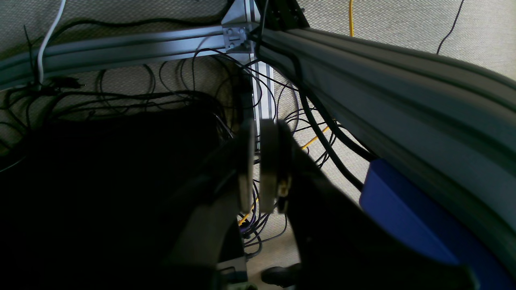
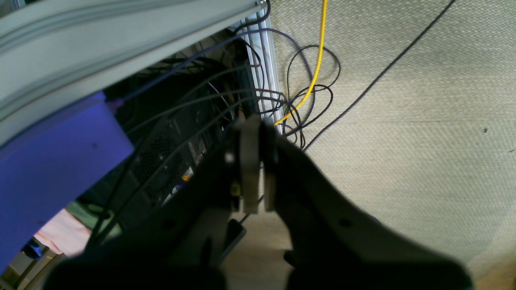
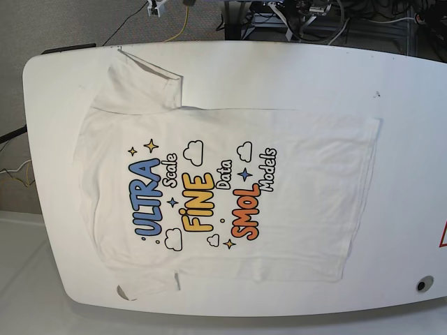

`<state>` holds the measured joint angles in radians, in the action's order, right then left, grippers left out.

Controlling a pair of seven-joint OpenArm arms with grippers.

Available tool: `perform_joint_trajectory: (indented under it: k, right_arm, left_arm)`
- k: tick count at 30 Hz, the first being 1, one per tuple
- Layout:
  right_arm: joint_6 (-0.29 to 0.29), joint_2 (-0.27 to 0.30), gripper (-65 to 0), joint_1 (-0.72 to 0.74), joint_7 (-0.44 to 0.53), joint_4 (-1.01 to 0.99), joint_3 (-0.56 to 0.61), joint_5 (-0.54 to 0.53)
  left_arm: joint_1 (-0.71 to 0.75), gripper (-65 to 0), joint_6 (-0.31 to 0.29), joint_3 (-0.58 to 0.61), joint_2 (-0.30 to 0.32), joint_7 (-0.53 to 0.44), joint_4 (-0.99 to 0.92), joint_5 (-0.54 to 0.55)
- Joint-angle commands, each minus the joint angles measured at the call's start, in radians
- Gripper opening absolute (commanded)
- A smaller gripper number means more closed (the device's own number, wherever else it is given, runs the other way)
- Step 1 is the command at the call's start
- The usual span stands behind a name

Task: Fold the T-shirt properly

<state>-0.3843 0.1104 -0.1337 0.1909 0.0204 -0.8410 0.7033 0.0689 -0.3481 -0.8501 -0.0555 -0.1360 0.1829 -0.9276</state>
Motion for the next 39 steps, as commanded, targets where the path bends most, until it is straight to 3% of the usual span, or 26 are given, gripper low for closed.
perform_joint_trajectory:
  k: [1, 13, 29, 35, 39]
  right_arm:
    - [-0.020, 0.006, -65.0, -0.004, 0.015, 0.050, 0.021, 0.005]
    - [-0.034, 0.004, -65.0, -0.008, 0.033, 0.062, 0.042, 0.011]
    - [-0.011, 0.004, -65.0, -0.010, 0.024, 0.060, 0.032, 0.002]
    - [-0.008, 0.006, -65.0, -0.013, 0.020, 0.056, 0.023, -0.001]
    - [-0.004, 0.007, -65.0, -0.018, 0.015, 0.047, 0.017, 0.003]
  left_arm:
    - [0.025, -65.0, -0.017, 0.089, 0.013, 0.000, -0.011, -0.004]
    - [0.022, -65.0, -0.018, 0.130, 0.016, -0.011, -0.008, 0.026]
    - [0.037, -65.0, -0.013, 0.172, 0.026, 0.024, 0.040, 0.266]
    - [0.047, -65.0, -0.015, 0.165, 0.030, 0.021, 0.039, 0.282]
    - [0.061, -65.0, -0.018, 0.151, 0.027, 0.017, 0.029, 0.236]
